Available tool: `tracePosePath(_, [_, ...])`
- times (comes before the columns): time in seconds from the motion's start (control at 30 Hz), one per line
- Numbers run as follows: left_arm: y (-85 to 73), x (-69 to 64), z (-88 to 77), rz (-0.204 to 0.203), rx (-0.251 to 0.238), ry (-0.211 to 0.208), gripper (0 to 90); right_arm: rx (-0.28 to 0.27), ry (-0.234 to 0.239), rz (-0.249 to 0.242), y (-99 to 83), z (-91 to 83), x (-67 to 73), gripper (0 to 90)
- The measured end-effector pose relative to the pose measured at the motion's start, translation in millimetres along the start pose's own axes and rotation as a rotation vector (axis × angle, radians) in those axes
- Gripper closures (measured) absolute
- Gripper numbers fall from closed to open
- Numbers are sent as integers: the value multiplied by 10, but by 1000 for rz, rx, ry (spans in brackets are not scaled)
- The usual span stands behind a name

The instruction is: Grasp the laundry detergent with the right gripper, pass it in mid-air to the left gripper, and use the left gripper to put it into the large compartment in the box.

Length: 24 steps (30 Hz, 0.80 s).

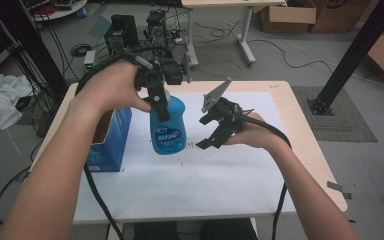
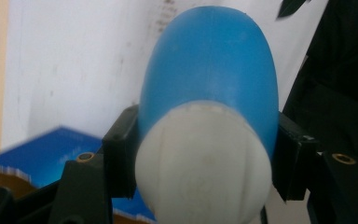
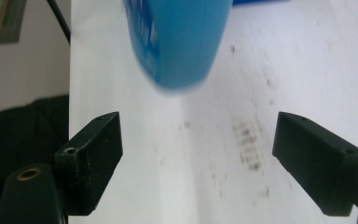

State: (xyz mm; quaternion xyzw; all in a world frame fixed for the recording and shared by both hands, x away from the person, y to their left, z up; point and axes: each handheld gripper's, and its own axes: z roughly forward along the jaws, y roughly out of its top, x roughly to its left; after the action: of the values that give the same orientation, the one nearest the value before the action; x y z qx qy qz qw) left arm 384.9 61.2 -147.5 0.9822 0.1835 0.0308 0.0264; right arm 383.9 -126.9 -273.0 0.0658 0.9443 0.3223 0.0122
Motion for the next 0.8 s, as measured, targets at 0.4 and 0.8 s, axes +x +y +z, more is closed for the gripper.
tracePosePath(0.4, [-465,476,-366,-416,72,41,388,226,-94,6,-313,-248,-110,207])
tracePosePath(0.8, [-1235,895,-621,-972,25,129,388,404,-171,45,-658,-474,-247,224])
